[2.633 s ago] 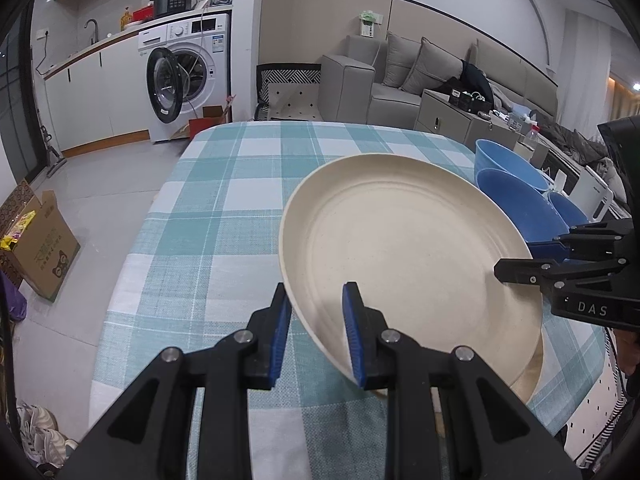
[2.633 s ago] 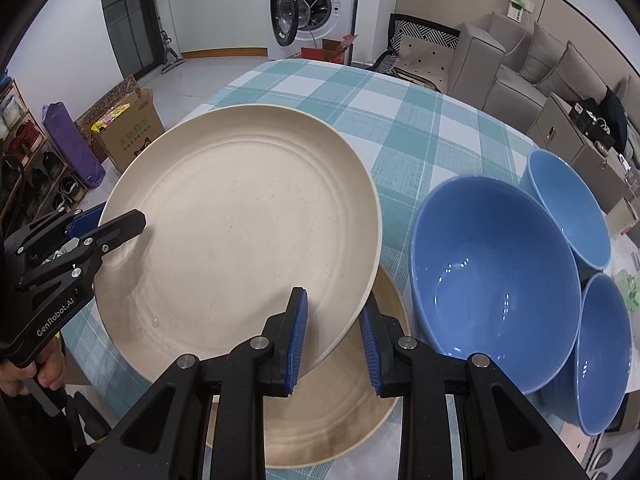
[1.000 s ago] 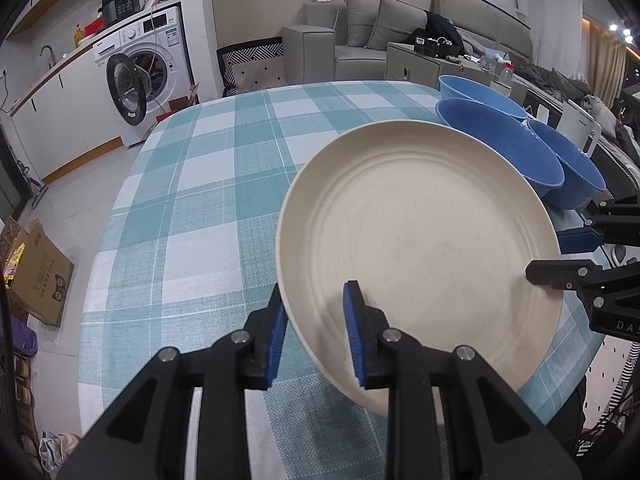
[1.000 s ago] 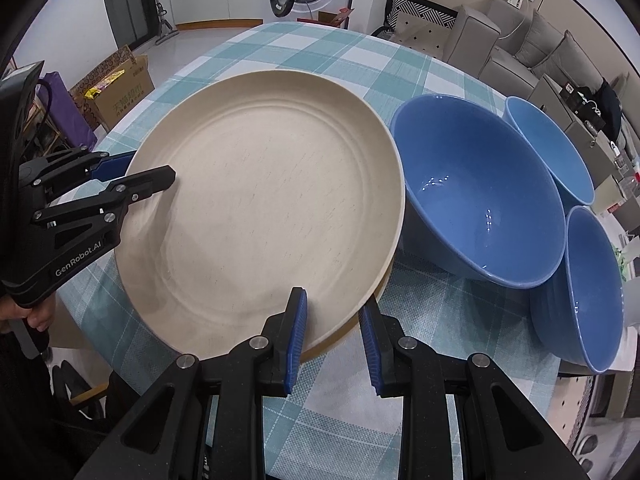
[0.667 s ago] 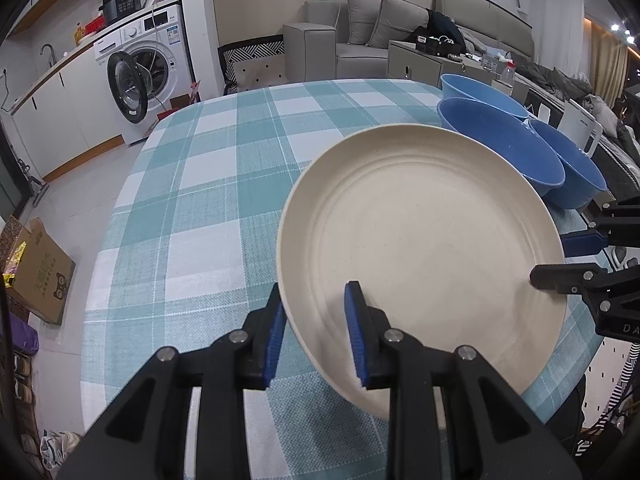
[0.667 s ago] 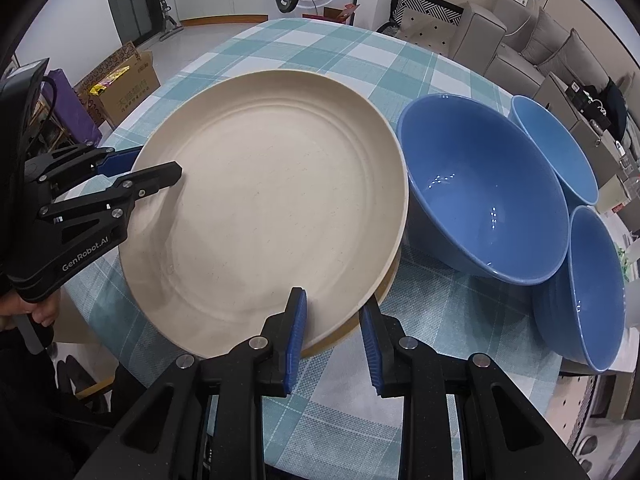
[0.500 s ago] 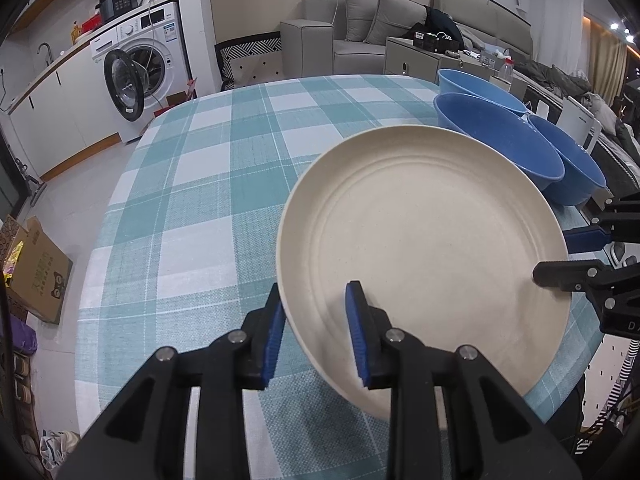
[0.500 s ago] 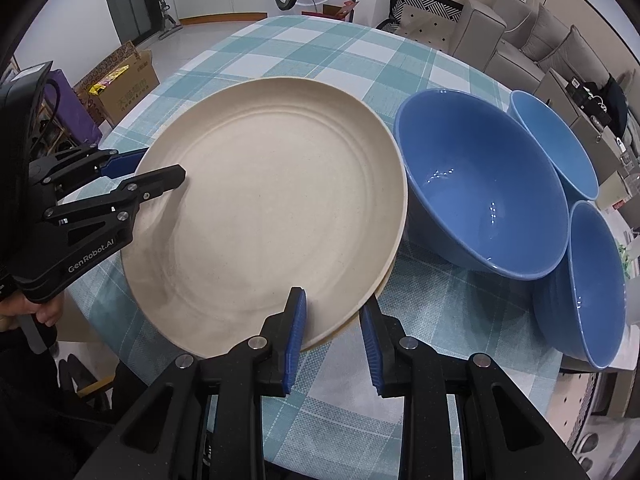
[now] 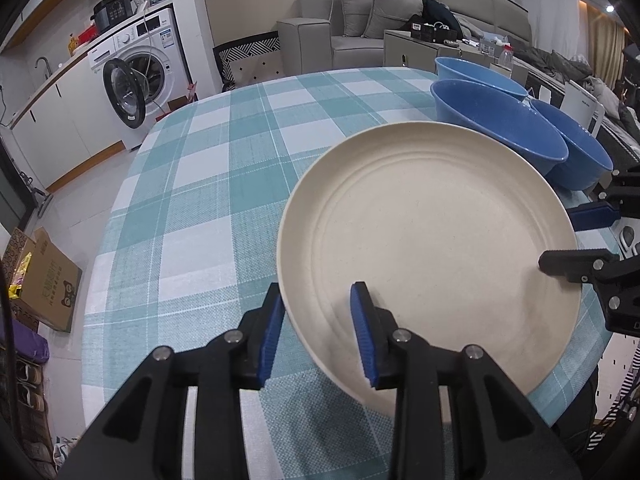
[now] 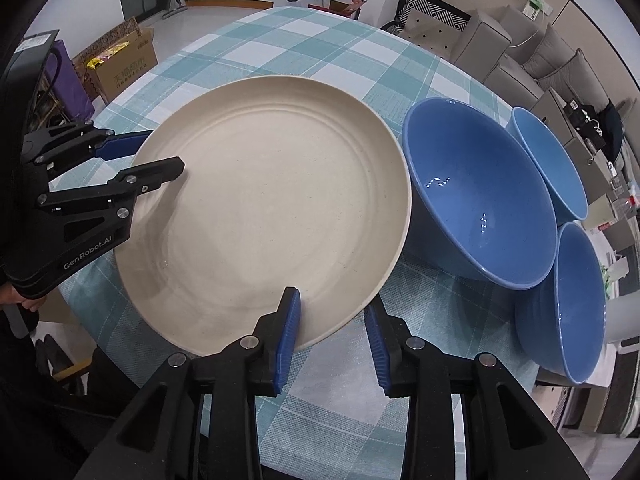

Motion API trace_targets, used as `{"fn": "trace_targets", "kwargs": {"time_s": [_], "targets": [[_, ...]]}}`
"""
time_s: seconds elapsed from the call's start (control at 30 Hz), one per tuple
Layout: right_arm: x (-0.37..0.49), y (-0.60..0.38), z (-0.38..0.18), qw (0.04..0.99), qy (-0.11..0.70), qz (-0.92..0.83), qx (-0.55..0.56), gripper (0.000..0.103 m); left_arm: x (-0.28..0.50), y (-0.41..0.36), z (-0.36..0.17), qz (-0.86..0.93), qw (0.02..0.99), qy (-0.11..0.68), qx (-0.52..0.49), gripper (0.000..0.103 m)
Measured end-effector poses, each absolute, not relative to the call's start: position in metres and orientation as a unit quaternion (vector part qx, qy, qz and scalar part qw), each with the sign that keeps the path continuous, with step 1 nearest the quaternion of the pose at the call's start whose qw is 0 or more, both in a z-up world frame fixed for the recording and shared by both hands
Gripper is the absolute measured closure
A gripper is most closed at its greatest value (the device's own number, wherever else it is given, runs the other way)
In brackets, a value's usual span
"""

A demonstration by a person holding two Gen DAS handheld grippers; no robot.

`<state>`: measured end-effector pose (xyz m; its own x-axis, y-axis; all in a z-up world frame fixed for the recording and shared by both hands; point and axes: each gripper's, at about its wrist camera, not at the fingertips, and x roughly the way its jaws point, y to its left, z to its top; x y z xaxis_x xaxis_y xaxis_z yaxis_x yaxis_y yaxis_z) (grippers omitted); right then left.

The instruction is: Organize plates and bowls

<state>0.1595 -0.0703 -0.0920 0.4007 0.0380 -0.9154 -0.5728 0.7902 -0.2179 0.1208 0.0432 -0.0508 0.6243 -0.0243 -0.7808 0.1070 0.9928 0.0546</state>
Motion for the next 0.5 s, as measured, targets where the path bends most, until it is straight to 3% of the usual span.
{"fn": "trace_targets", "kwargs": {"time_s": [0.5], "targets": [[0.163,-0.070,-0.109,0.790,0.516,0.178,-0.279,0.066,0.122,0.038,-0.057,-0.036,0.897,0.435,0.066,0.067]]}}
